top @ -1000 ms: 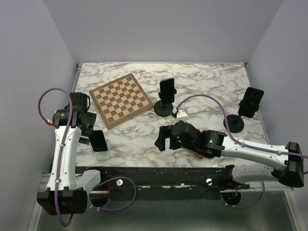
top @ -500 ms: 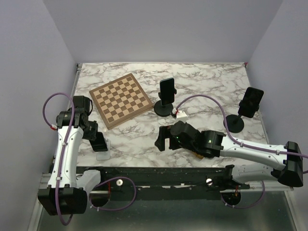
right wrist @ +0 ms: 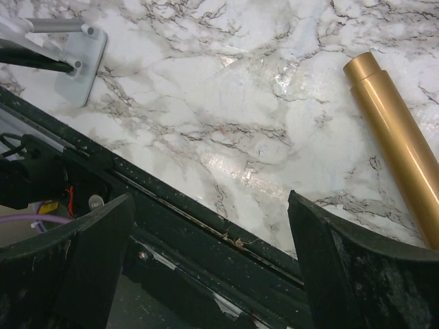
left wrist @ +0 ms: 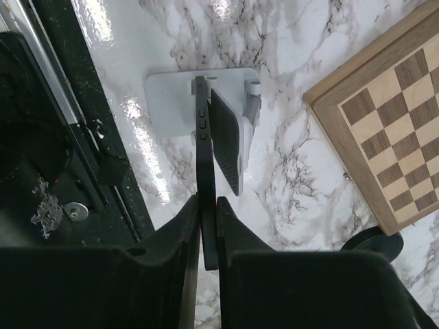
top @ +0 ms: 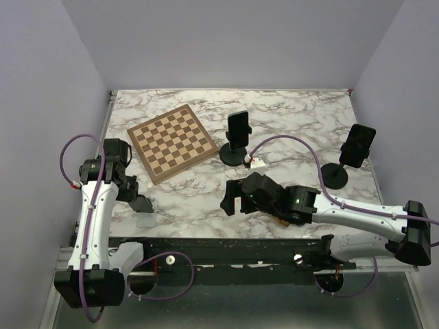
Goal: Remove the phone from the phone stand
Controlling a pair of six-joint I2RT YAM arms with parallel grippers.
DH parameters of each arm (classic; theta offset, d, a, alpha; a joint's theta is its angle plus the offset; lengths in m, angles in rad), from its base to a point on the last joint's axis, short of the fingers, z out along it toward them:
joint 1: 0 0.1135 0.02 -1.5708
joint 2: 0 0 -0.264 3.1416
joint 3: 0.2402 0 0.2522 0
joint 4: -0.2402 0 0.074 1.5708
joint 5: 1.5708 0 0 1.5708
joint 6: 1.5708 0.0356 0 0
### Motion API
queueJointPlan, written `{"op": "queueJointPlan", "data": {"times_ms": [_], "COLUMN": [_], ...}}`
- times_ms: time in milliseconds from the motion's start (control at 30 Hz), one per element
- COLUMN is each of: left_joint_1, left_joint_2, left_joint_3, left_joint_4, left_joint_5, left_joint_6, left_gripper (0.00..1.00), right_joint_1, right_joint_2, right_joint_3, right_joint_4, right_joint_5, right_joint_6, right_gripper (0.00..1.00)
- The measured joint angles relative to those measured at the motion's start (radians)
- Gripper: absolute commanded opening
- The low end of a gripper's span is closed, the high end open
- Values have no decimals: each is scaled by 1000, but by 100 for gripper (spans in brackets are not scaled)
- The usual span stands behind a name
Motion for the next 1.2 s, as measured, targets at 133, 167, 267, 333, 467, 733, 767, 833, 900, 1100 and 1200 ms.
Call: {"op": "queueJointPlan", "data": {"times_ms": [133, 167, 267, 333, 467, 733, 767, 833, 900, 1100, 1200], "left_joint_1": [0, 0, 1, 1, 1, 1, 1, 1, 1, 0, 0], "left_joint_2": [-58, -69, -86, -86, -97, -220, -235, -250, -250, -251, -251], "left_joint_3": [5, 18, 51, 78, 120, 156, 156, 154, 143, 68, 27], "left_joint_4": [-21, -34, -58, -71, -91, -97, -97, -97, -89, -52, -32], "left_joint_5": [-8, -12, -21, -22, -19, 127, 161, 235, 306, 458, 517], "left_joint_6": [4, 5, 8, 13, 38, 154, 165, 185, 198, 213, 221], "left_gripper": [0, 0, 0, 0, 0, 0, 0, 0, 0, 0, 0], "right_joint_1": [0, 0, 0, 0, 0, 0, 0, 0, 0, 60, 118], "right_joint_2": [8, 14, 39, 55, 75, 29, 11, -5, 8, 159, 212], "right_joint_3": [0, 0, 0, 1, 8, -37, -54, -64, -49, 59, 67], "right_joint_4": [1, 1, 2, 2, 4, 148, 180, 229, 273, 424, 505], "right_joint_5": [0, 0, 0, -1, -5, -70, -91, -134, -176, -254, -268], "right_joint_6": [0, 0, 0, -1, -12, -189, -219, -273, -316, -434, -505], "right_gripper": [100, 100, 100, 100, 100, 99, 99, 98, 94, 94, 94]}}
